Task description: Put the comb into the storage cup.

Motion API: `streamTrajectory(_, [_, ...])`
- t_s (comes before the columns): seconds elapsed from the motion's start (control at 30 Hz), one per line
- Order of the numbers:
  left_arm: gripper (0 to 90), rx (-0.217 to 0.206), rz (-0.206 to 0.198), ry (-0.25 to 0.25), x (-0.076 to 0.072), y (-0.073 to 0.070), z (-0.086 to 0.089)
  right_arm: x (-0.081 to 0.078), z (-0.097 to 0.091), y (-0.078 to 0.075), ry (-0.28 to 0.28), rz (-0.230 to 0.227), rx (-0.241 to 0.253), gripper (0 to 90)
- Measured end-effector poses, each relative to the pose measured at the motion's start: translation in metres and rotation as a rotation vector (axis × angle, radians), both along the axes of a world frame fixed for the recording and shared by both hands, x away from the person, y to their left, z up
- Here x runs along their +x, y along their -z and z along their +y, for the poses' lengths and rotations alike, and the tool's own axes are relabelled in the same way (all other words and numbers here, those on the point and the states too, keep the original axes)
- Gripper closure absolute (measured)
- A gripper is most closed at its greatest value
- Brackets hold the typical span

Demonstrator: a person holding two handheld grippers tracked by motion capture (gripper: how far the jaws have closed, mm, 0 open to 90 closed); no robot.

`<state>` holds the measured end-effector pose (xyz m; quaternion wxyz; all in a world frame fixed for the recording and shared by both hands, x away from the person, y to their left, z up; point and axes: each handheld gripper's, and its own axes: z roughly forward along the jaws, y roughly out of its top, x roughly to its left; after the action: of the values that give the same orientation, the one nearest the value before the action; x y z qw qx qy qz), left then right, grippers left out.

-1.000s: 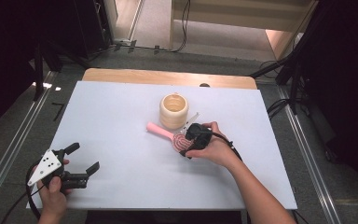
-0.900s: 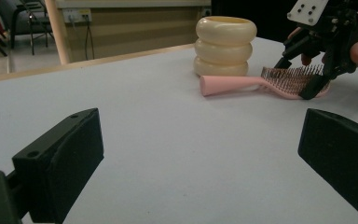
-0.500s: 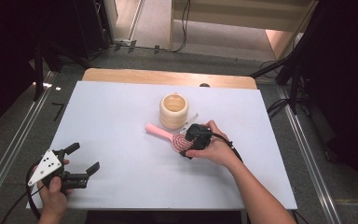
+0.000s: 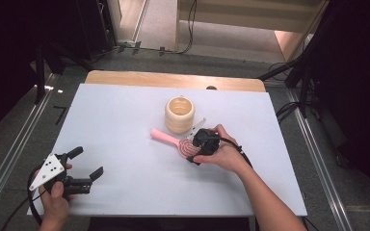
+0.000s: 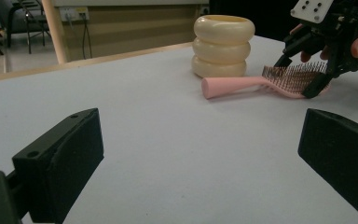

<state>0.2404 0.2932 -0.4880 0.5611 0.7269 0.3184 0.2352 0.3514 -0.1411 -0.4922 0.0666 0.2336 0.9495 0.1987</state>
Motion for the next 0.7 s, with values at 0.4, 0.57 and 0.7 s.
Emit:
streamTrajectory(0.4, [0.7, -0.029, 0.047, 0.067, 0.01, -0.004, -0.013, -0.004, -0.003, -0.003, -0.021, 0.0, 0.016, 17.5])
streamTrajectory(0.57, [0.7, -0.023, 0.048, 0.082, 0.01, -0.004, -0.018, -0.005, -0.003, -0.004, -0.03, -0.01, 0.01, 17.5])
streamTrajectory(0.7, [0.7, -0.024, 0.052, 0.083, 0.01, -0.003, -0.017, -0.006, -0.004, -0.004, -0.018, -0.012, 0.025, 19.7])
